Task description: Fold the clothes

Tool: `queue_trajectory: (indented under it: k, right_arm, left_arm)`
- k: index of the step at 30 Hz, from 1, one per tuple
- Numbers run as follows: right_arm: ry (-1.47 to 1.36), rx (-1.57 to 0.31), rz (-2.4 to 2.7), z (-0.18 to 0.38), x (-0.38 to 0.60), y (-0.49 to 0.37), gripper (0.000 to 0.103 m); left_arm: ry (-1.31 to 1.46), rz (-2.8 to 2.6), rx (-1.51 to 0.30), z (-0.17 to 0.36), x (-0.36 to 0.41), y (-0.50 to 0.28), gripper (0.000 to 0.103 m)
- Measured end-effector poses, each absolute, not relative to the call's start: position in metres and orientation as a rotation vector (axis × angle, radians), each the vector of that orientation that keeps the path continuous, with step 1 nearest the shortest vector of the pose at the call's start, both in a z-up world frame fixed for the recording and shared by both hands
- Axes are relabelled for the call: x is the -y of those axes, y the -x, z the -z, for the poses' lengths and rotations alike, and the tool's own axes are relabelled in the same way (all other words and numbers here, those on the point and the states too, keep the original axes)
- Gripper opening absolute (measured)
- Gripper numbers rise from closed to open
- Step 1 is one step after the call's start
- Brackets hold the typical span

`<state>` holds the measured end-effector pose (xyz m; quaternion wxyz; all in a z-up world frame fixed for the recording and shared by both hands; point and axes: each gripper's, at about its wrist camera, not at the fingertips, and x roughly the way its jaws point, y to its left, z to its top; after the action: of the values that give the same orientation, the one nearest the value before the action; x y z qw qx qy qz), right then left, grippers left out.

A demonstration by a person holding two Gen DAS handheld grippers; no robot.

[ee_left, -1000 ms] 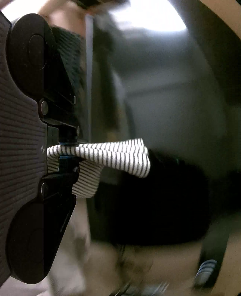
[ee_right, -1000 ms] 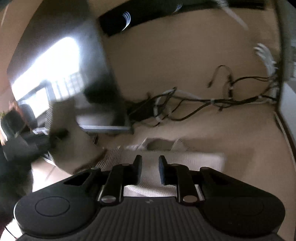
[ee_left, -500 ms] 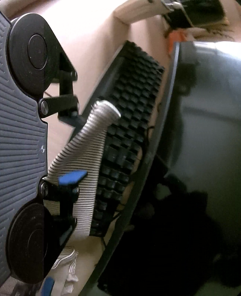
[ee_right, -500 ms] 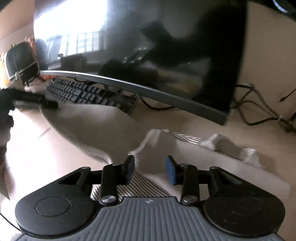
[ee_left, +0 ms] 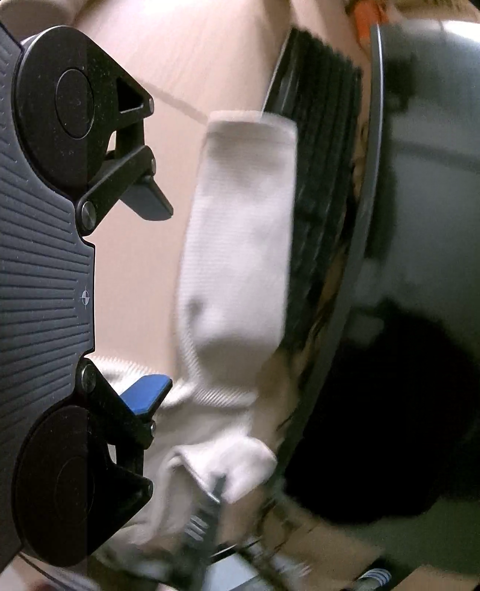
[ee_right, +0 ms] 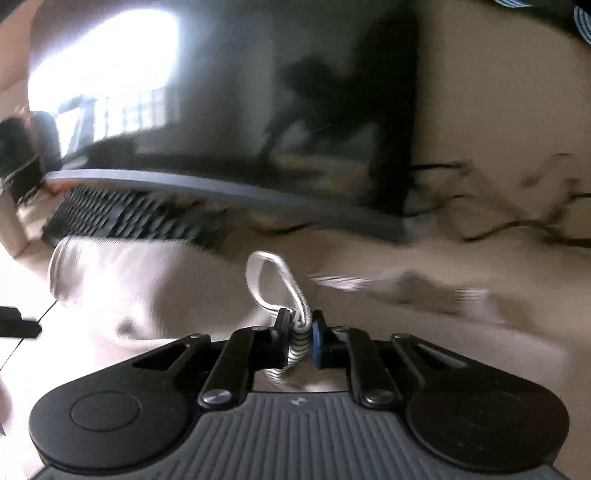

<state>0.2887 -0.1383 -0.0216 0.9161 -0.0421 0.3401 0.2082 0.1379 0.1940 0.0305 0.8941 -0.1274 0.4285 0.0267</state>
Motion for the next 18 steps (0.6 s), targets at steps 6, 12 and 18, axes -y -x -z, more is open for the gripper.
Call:
queue_trajectory:
  k: [6, 12, 18]
  right_arm:
    - [0.140, -0.580, -0.095, -0.034, 0.271, -0.279, 0.011]
    - [0.389, -0.370, 0.110, -0.090, 0.320, -0.271, 0.011]
    - [0.458, -0.349, 0.086, -0.087, 0.319, -0.273, 0.011]
  left_arm:
    - [0.267, 0.058, -0.929, 0.008, -0.119, -0.155, 0.095]
    - [0.284, 0.114, -0.952, 0.015, -0.064, -0.162, 0.096]
    - [0.278, 0.099, -0.974, 0.023, -0.031, -0.165, 0.096]
